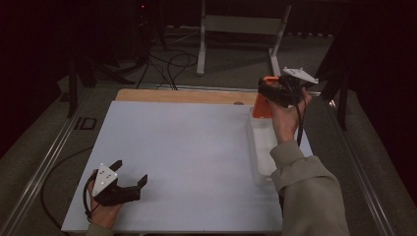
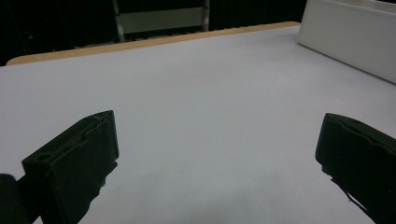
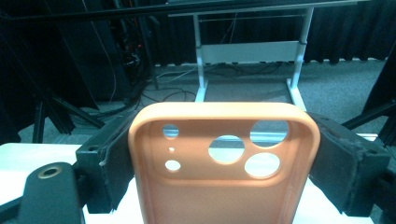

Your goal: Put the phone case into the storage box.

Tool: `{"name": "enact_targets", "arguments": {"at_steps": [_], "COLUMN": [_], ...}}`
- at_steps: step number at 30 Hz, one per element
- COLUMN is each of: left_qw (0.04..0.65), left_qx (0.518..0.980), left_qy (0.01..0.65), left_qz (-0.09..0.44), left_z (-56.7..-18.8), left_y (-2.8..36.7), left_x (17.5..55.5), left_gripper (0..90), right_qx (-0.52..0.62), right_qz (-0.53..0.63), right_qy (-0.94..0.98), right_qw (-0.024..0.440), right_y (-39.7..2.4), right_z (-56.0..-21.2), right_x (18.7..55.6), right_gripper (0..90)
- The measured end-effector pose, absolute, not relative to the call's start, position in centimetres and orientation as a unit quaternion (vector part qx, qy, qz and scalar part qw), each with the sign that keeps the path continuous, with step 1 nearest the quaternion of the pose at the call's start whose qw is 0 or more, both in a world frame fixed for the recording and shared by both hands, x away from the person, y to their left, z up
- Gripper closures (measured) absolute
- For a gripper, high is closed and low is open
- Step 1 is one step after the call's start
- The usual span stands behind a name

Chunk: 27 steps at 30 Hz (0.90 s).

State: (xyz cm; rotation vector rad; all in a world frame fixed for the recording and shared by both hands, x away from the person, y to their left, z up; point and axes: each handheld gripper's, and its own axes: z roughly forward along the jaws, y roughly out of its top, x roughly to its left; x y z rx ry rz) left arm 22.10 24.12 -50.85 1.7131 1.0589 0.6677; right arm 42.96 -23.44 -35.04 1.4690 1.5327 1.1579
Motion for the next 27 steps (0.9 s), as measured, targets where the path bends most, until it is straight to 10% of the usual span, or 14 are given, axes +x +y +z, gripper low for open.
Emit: {"name": "enact_targets", "arguments": {"at_steps": [27], "left_qw": [0.49], "left_qx": [0.701], "left_qy": [0.439], "left_qz": [0.275], "left_z": [-50.8], "left_y": [24.4], "left_x": [22.0], "left_gripper": [0.3], "right_qx": [0.583], "right_qz": [0.428], "right_qy": [0.589], "right_qw": [0.361], "right_y": [-23.3], "right_z": [-36.8], "right_x": [45.0], "right_gripper": [15.6]}}
